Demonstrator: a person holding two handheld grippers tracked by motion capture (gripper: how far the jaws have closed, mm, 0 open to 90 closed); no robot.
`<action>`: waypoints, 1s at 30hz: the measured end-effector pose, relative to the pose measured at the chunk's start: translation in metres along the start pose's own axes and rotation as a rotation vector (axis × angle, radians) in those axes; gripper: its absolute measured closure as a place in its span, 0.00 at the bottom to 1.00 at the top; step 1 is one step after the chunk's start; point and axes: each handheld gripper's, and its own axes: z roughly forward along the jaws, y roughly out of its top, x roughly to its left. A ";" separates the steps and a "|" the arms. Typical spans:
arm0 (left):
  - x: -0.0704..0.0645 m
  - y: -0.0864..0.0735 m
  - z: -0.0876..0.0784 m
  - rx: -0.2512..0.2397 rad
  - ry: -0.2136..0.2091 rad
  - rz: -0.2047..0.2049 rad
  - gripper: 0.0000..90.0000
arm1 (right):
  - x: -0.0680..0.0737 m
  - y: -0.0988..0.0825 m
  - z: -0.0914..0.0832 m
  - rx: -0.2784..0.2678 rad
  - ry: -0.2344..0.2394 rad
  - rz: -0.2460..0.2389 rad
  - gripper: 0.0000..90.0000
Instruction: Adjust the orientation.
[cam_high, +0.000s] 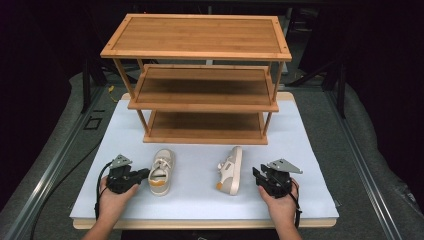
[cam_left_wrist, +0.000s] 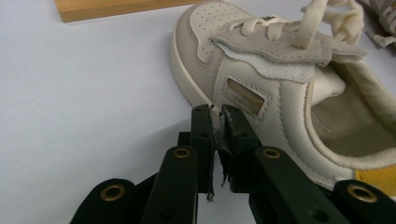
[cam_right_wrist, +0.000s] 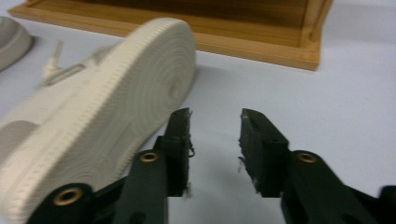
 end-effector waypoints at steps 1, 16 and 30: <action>0.000 0.000 0.000 0.000 0.000 0.000 0.90 | 0.003 0.001 -0.002 -0.005 0.007 -0.007 0.76; 0.005 -0.008 -0.005 -0.024 0.006 -0.048 0.65 | 0.040 0.012 -0.005 -0.033 0.106 -0.137 0.96; 0.006 -0.009 -0.005 -0.025 0.011 -0.050 0.61 | 0.046 0.012 -0.004 -0.023 0.125 -0.157 0.96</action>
